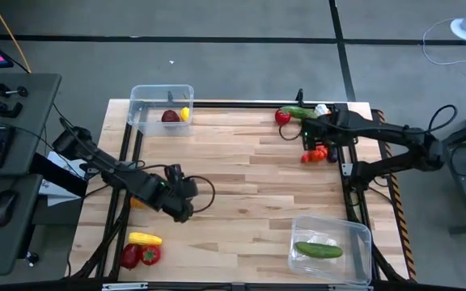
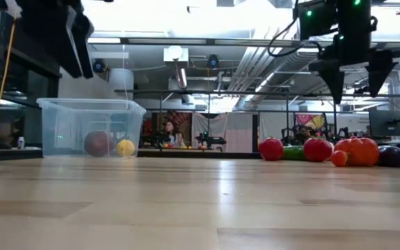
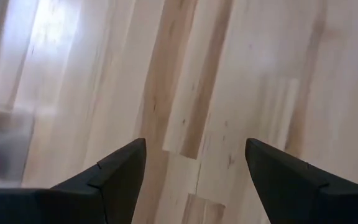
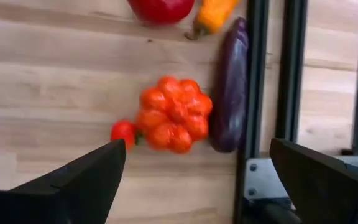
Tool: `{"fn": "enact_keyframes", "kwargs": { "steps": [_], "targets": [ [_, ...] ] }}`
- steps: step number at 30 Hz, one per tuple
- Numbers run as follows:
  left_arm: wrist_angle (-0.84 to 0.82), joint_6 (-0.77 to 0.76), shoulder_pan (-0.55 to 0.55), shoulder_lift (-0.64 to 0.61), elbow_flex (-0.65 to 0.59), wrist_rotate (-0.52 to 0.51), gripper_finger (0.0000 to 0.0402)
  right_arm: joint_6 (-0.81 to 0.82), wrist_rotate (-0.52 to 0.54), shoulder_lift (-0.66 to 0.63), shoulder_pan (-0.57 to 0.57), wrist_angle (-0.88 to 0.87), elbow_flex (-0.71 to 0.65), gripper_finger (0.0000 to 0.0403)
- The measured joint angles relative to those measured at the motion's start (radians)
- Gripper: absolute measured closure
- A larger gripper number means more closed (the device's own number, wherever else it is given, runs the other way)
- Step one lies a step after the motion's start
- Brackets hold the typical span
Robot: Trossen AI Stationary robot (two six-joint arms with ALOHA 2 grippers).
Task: Sort produce into baskets
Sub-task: Put the orange pumpkin into the bottom transparent bin
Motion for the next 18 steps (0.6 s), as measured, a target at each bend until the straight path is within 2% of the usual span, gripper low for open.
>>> {"fn": "enact_keyframes", "kwargs": {
  "steps": [6, 9, 13, 18],
  "targets": [
    [0.076, -0.071, 0.025, 0.000, -0.031, 0.036, 0.0140, -0.135, -0.059, 0.027, -0.155, 0.119, 0.000, 0.0010],
    [0.113, -0.108, 0.025, 0.000, -0.031, 0.044, 0.0140, -0.186, -0.052, 0.062, -0.208, 0.148, 0.000, 0.0010],
    [0.124, -0.176, 0.025, -0.001, -0.031, 0.044, 0.0140, -0.216, -0.083, 0.080, -0.221, 0.150, 0.000, 0.0010],
    [0.125, -0.246, 0.025, -0.001, -0.031, 0.017, 0.0140, -0.270, -0.038, 0.080, -0.166, 0.129, 0.000, 0.0010]
  ]
}}
